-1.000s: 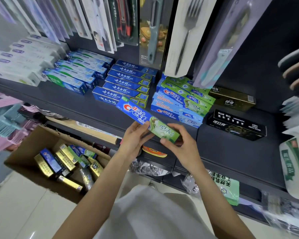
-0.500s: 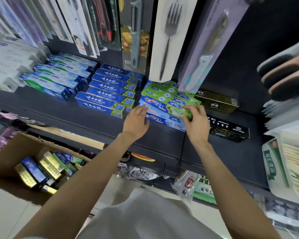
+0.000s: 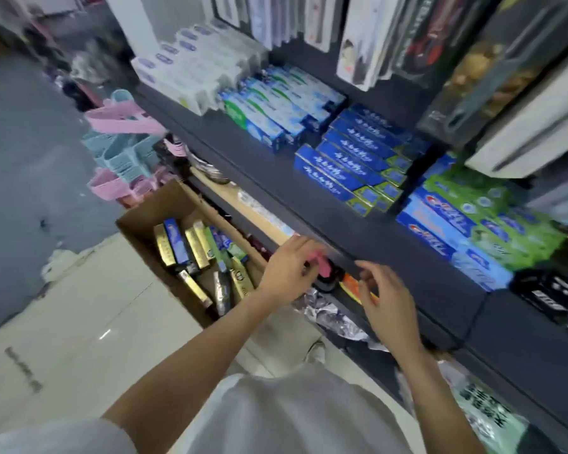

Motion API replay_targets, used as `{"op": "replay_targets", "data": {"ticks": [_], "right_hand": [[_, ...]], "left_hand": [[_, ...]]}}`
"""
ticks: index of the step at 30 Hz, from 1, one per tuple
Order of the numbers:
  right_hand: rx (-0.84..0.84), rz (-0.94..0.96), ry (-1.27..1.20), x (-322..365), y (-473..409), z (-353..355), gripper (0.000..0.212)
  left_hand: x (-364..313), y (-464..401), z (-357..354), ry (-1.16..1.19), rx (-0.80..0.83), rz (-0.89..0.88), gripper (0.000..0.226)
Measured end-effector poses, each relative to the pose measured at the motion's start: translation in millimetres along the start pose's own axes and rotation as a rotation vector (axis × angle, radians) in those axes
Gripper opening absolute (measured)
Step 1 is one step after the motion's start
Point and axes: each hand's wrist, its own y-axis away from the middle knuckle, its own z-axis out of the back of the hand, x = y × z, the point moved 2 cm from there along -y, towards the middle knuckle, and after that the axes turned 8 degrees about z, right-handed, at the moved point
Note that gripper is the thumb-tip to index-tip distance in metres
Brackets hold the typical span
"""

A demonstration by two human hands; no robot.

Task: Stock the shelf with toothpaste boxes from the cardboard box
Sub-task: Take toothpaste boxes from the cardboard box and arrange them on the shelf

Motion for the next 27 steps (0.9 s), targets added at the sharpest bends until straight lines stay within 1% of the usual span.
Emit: {"op": "replay_targets", "data": {"ticks": [2,4,6,8,10,12,15,18,21,22,24,25,27], "right_hand": [[0.29,-0.036,-0.088,26.4,-6.3,-37.7,0.043],[0.547,-0.034,-0.081,49.6,-15.7,-85.4,0.048],[0.736,-0.057,-0.07,65.2,-21.4,-118.6,0.044],[0.913,-0.066,-0.068,88.3,-33.3,-170.6,0.043],[1.018,-0.084,-0.062,109.9,-47.4,-216.4,0.042],[1.013,-0.098,-0.06,126.2,-66.7,-260.3,0.041],[0.901,-0.183,-0.07,133.4,-92.7,-322.6,0.041],[0.815,-0.243,-0.01,118.3,-115.5,-380.6,0.042],[0.795,-0.251,0.051,88.2,-136.3,-439.7,0.049],[0.787,-0.233,0.08,77.0,-141.9,-460.1,0.051],[0.765,-0.187,0.118,54.3,-151.5,-501.4,0.052],[0.757,-0.157,0.128,42.3,-156.0,-522.8,0.05],[0.751,-0.094,0.148,18.0,-162.4,-560.9,0.045]], "left_hand": [[47.8,34.5,29.7,-0.001,0.015,0.167,0.03],[103.9,67.0,60.9,0.002,0.05,0.39,0.027],[144.2,88.8,82.7,-0.01,0.092,0.607,0.022],[198.7,109.0,113.0,-0.009,0.145,0.829,0.021],[249.7,124.8,139.1,-0.02,0.153,0.981,0.024],[295.1,132.4,160.8,-0.023,0.144,1.07,0.026],[352.2,130.0,172.2,-0.033,0.105,1.11,0.03],[407.6,120.9,159.4,-0.042,0.032,1.132,0.04],[456.5,110.4,136.0,0.058,-0.091,1.286,0.048],[468.4,105.5,128.1,0.05,-0.149,1.284,0.047],[485.5,91.5,109.8,0.017,-0.22,1.152,0.038],[492.0,80.9,98.3,0.045,-0.215,1.072,0.035],[502.0,59.9,68.7,0.157,-0.125,0.979,0.036]]}}
